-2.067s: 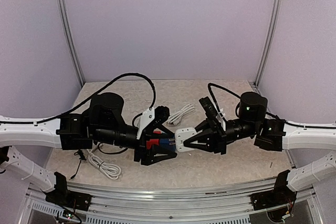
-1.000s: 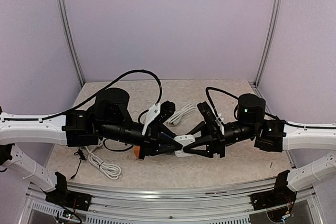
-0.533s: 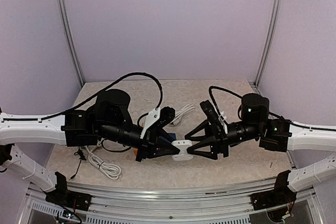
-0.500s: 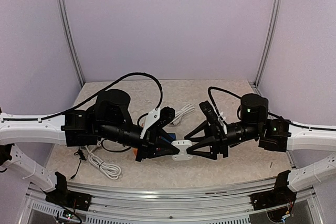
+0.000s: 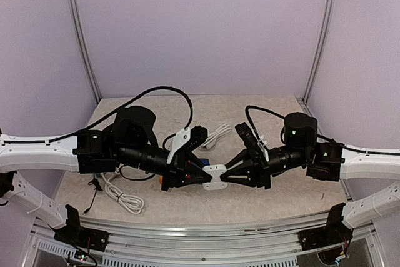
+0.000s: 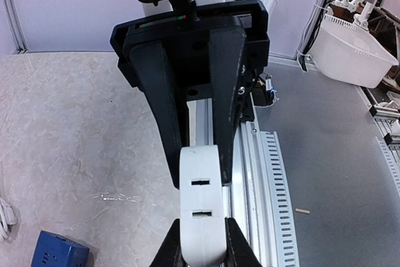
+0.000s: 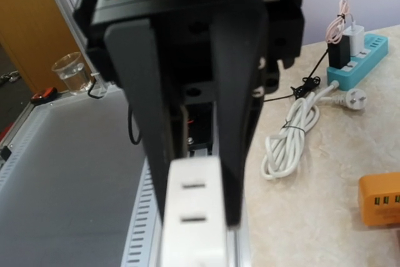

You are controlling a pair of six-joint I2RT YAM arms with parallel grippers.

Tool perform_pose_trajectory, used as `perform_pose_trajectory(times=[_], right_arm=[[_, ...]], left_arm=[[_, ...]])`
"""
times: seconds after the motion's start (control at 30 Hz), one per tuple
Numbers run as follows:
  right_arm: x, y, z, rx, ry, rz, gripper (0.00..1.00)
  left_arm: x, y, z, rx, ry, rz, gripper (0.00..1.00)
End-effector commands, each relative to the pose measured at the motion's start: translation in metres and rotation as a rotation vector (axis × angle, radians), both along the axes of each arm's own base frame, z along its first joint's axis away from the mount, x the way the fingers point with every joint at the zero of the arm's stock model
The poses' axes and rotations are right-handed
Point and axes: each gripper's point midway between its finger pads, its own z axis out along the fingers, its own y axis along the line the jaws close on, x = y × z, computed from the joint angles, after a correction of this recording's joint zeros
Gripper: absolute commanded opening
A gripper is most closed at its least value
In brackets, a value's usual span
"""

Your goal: Pull the plug off the socket

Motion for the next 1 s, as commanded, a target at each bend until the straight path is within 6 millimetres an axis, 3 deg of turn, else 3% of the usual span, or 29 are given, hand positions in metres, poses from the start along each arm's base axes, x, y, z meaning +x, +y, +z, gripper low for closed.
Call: perform_pose_trajectory(times=[0.0,0.1,0.13,0.2,0.53,0.73,0.97], right_arm=[[0.004,0.000,0.004,0.005,0.039,-0.028,0.00],[0.006,0.000,0.004,0.005,0.040,-0.041,0.00],[0.009,-0.001,0.003,0.002,0.040,-0.054,0.00],[0.014,-0.003,0.001,-0.007,0.041,-0.083,0.00],[0.015,-0.007,0.011,0.044,0.055,-0.076,0.00],[0.013,-0.003,0.012,0.050,0.069,-0.050,0.00],[0.015,-0.001,0.012,0.050,0.069,-0.052,0.00]], left_arm=[[-0.003,0.002,0.001,-0.003,-0.044,-0.021,0.03],[0.003,0.004,0.001,0.003,-0.046,0.017,0.44],[0.005,0.006,0.000,0.006,-0.044,0.025,0.52],[0.009,0.012,0.001,-0.003,-0.047,0.047,0.59],[0.047,0.061,0.007,-0.086,-0.035,0.254,0.69],[0.062,0.054,-0.011,-0.006,0.013,0.320,0.68],[0.055,0.038,-0.021,0.028,0.014,0.282,0.67]])
